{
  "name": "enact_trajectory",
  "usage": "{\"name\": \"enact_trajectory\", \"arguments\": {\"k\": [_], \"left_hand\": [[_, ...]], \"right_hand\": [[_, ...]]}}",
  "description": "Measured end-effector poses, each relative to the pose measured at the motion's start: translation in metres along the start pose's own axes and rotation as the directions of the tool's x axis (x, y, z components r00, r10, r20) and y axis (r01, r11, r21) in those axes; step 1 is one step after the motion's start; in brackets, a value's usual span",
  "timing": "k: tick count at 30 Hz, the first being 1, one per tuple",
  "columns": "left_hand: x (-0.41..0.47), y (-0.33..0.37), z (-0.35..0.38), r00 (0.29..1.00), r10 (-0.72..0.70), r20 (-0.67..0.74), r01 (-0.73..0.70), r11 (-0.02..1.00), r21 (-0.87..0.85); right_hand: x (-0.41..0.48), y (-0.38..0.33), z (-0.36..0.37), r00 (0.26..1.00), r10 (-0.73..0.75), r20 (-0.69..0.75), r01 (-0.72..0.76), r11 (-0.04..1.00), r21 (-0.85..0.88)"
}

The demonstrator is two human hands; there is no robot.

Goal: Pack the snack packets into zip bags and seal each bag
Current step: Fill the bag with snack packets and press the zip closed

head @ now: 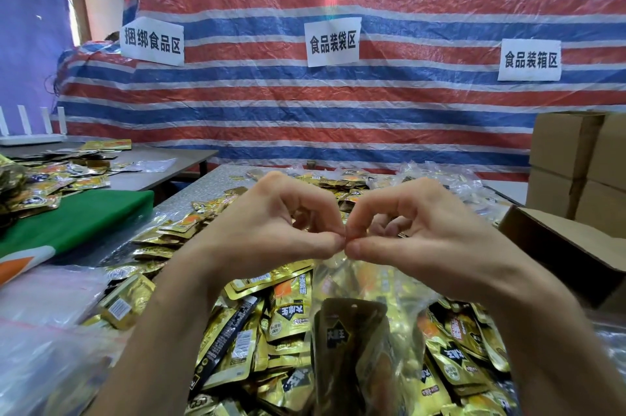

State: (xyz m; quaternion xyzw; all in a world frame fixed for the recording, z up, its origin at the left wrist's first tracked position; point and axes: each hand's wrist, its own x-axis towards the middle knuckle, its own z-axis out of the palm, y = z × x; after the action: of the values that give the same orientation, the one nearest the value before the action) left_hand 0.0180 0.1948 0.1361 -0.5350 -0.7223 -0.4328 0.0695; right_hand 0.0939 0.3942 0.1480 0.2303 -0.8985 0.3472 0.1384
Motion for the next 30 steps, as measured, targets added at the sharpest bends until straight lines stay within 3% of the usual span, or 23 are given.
{"name": "enact_trajectory", "arguments": {"k": [7, 18, 25, 30], "left_hand": [[0.000, -0.004, -0.004, 0.998, 0.061, -0.032, -0.063, 0.995, -0.072], [-0.002, -0.006, -0.008, 0.997, 0.072, -0.020, -0.075, 0.985, -0.158], [-0.003, -0.012, -0.007, 0.995, 0.052, -0.082, -0.067, 0.977, -0.204], [-0.006, -0.020, -0.011, 0.996, 0.007, -0.089, -0.029, 0.967, -0.253]], "right_hand": [[-0.007, 0.001, -0.012, 1.000, 0.013, 0.023, -0.016, 0.991, 0.135], [-0.022, 0.013, -0.035, 0.984, 0.150, 0.093, -0.159, 0.983, 0.093], [-0.032, 0.026, -0.047, 0.983, 0.165, 0.085, -0.178, 0.968, 0.176], [-0.040, 0.039, -0.054, 0.964, 0.258, 0.069, -0.267, 0.932, 0.244]]}}
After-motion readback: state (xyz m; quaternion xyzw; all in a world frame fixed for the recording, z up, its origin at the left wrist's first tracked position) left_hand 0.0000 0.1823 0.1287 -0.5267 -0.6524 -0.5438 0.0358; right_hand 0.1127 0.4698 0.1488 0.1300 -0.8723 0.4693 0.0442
